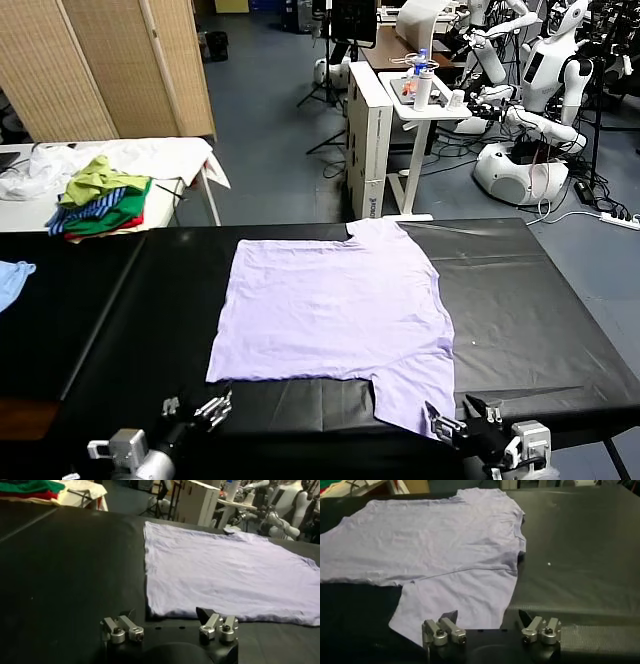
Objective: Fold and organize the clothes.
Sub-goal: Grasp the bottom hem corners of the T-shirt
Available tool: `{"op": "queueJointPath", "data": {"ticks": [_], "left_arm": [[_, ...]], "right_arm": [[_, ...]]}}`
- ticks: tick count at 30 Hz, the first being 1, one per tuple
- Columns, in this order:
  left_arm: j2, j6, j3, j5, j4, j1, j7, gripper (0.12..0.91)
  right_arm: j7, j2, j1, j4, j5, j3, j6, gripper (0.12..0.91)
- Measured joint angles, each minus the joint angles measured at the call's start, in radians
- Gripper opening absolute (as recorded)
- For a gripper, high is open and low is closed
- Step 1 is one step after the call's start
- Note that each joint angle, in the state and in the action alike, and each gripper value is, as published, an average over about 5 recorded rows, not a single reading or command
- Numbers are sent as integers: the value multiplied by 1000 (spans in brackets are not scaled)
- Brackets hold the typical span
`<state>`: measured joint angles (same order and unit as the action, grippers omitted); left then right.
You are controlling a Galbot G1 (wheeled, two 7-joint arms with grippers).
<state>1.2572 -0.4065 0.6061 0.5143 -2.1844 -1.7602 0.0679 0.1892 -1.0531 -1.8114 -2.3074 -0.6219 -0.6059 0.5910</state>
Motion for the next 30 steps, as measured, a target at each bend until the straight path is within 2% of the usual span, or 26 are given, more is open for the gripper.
{"op": "queueJointPath", "data": {"ticks": [2, 7, 11, 14, 16, 21, 24, 27, 30], "left_arm": [[0, 0, 0, 4, 0, 4, 1, 907], [2, 3, -2, 15, 4, 14, 8, 907], [6, 6, -4, 24, 9, 15, 13, 897], [13, 9, -9, 25, 11, 12, 14, 797], [18, 10, -13, 24, 11, 8, 13, 675], [27, 13, -18, 17, 13, 7, 13, 352], [28, 15, -19, 13, 16, 8, 12, 194], [30, 16, -19, 11, 18, 6, 12, 143], [34, 19, -20, 7, 18, 1, 12, 146]], "right_arm": [[2, -1, 0, 1, 0, 1, 0, 900], [6, -3, 3, 9, 2, 5, 0, 780], [6, -5, 5, 14, 3, 8, -1, 717], [7, -6, 4, 16, 4, 9, -1, 639], [6, -6, 3, 17, 4, 9, -1, 554], [4, -5, 7, 17, 4, 13, 0, 246], [4, -5, 8, 18, 4, 17, 1, 148], [7, -6, 5, 18, 4, 18, 1, 140], [16, -6, -7, 6, 2, 12, 2, 140]]}}
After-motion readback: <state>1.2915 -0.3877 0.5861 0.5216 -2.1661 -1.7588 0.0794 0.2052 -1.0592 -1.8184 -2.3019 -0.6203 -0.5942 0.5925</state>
